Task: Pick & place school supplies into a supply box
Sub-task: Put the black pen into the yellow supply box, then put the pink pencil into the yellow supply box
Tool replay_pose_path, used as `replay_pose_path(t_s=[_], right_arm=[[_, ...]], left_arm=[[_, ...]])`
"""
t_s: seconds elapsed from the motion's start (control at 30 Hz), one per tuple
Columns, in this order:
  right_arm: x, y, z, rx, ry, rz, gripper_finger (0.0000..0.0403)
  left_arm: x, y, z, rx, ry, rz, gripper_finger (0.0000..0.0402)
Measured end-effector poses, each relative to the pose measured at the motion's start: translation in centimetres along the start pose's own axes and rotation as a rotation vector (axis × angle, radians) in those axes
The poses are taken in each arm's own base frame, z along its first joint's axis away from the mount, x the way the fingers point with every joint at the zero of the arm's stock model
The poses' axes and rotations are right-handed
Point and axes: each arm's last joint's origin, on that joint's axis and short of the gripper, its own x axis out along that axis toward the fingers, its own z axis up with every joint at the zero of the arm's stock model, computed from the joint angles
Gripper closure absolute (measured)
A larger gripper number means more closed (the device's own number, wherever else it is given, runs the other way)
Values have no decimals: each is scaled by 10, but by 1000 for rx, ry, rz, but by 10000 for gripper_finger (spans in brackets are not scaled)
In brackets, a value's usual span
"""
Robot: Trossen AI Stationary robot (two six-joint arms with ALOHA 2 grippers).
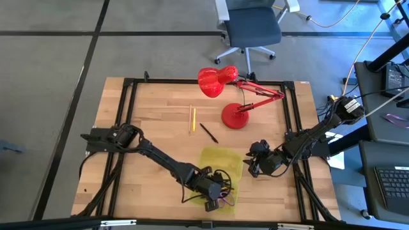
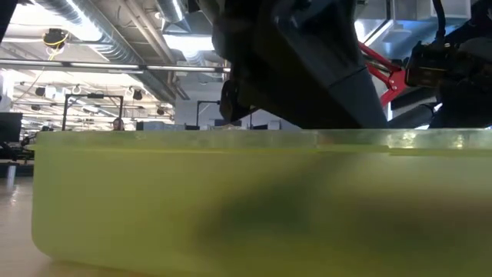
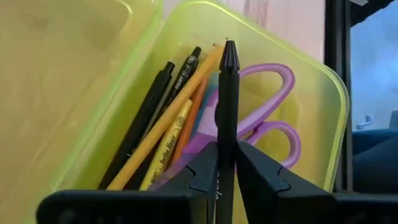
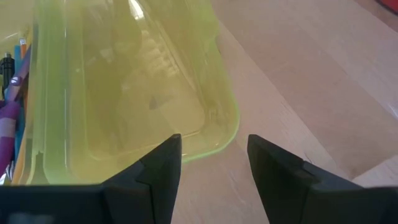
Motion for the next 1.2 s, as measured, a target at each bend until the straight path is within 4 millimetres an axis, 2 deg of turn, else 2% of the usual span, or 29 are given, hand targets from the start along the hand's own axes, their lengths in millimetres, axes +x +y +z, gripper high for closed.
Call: replay_pose_path(t_s=[0.23, 0.33, 0.43, 0.63, 0.77, 0.9, 1.0, 1.2], right_arm=[[0, 0, 0, 0, 0, 0, 214], [0, 0, 0, 0, 0, 0, 214], [0, 0, 0, 1, 0, 1, 215], [0, 0, 0, -1, -1, 1, 215], [0, 0, 0, -25, 0, 1, 215], [0, 0, 0, -21, -2, 1, 215], [0, 0, 1, -16, -4, 1, 215], [2, -1, 3, -2, 0, 2, 215]], left_arm=[[-1, 0, 0, 19, 4, -4, 320], [-9, 1, 2, 59, 42, 7, 300], [-35, 7, 9, 35, 74, 85, 284], [-103, 34, 27, 22, -60, 481, 267], [-131, 41, 35, 19, -120, 539, 262], [-137, 42, 38, 4, -150, 545, 264], [-138, 50, 38, -12, -120, 584, 268], [-141, 94, 36, -147, -37, 812, 269]])
